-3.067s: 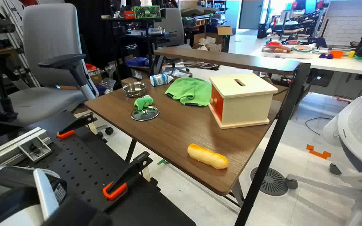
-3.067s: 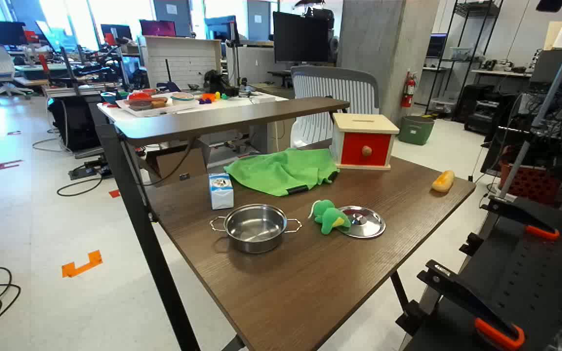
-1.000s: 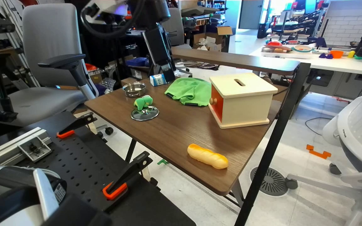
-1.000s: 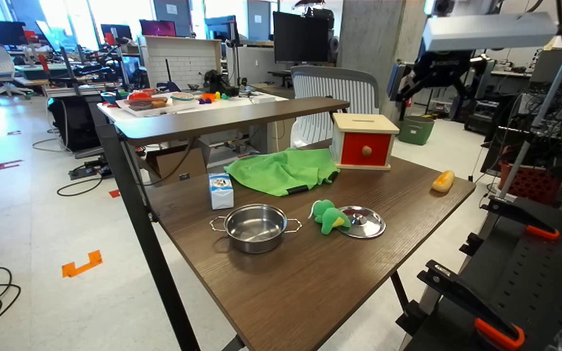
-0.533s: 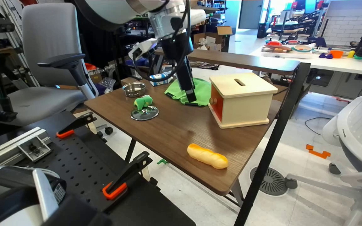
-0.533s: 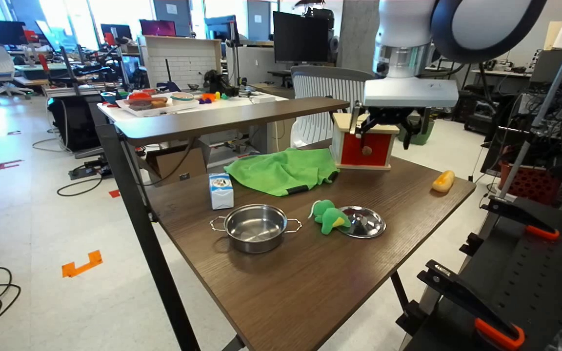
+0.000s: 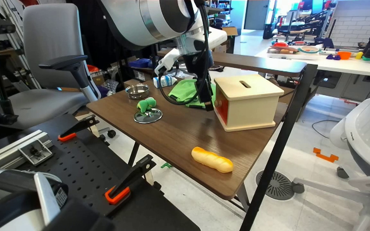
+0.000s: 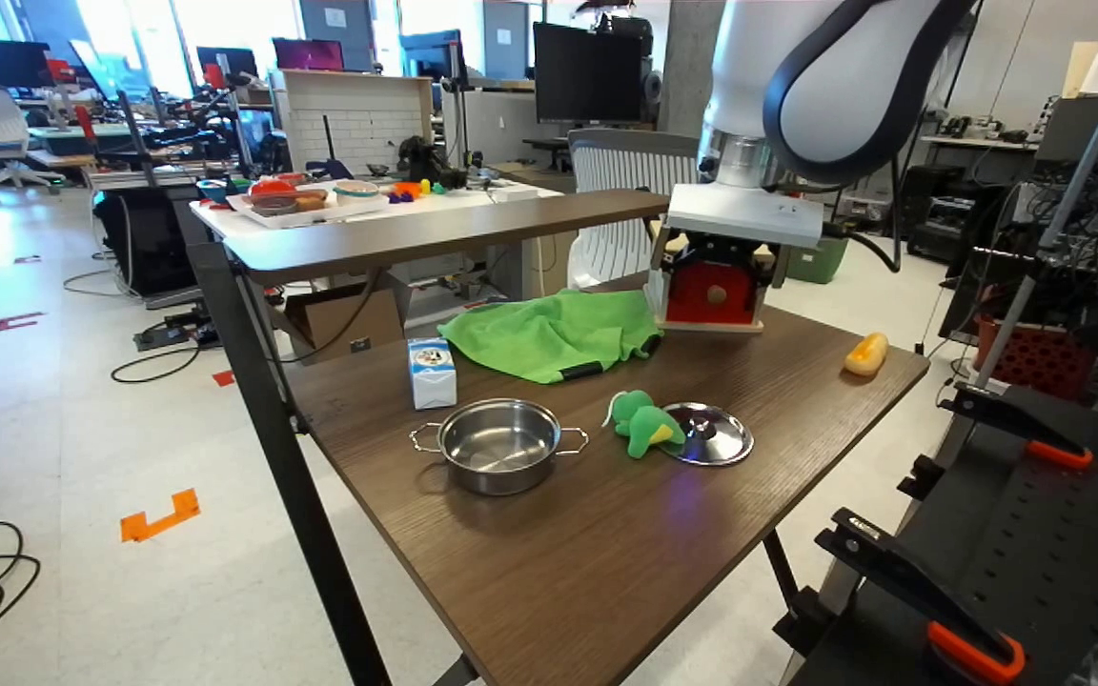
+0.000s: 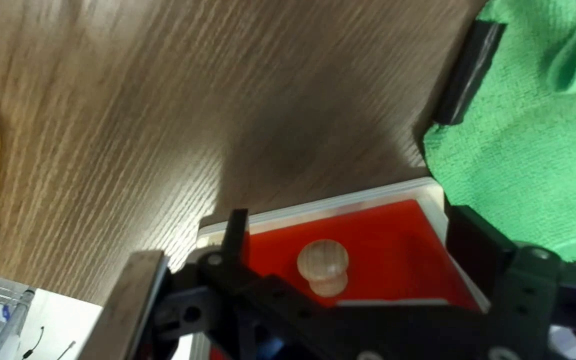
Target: Open the drawer
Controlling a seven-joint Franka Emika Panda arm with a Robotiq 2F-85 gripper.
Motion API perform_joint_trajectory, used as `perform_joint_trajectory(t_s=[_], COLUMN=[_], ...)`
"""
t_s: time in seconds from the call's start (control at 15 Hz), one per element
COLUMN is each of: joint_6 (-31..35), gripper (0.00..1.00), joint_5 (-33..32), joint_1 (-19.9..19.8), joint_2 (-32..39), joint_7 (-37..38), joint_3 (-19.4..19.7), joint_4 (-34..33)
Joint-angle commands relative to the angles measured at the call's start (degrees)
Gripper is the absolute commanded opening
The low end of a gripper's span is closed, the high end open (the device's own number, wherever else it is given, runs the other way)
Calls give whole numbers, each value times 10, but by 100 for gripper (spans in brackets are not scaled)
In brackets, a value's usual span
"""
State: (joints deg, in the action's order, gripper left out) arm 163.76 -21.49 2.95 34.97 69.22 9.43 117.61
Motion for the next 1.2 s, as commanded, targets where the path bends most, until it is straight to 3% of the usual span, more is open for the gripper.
perform_joint_trajectory(t_s=[0.0,0.4,0.47,0.53,0.67,1.13], joint_6=[18,5,13,19,30,53], gripper=[100,100,96,74,68,12], joint_5=[66,108,110,109,110,110], joint_1=[4,9,15,23,32,71], joint_2=[18,9,11,14,17,15], joint_7=[-71,-194,-202,-205,-210,-200], joint_3=[9,28,37,48,59,92], joint_4=[-17,-10,-10,-10,-7,12])
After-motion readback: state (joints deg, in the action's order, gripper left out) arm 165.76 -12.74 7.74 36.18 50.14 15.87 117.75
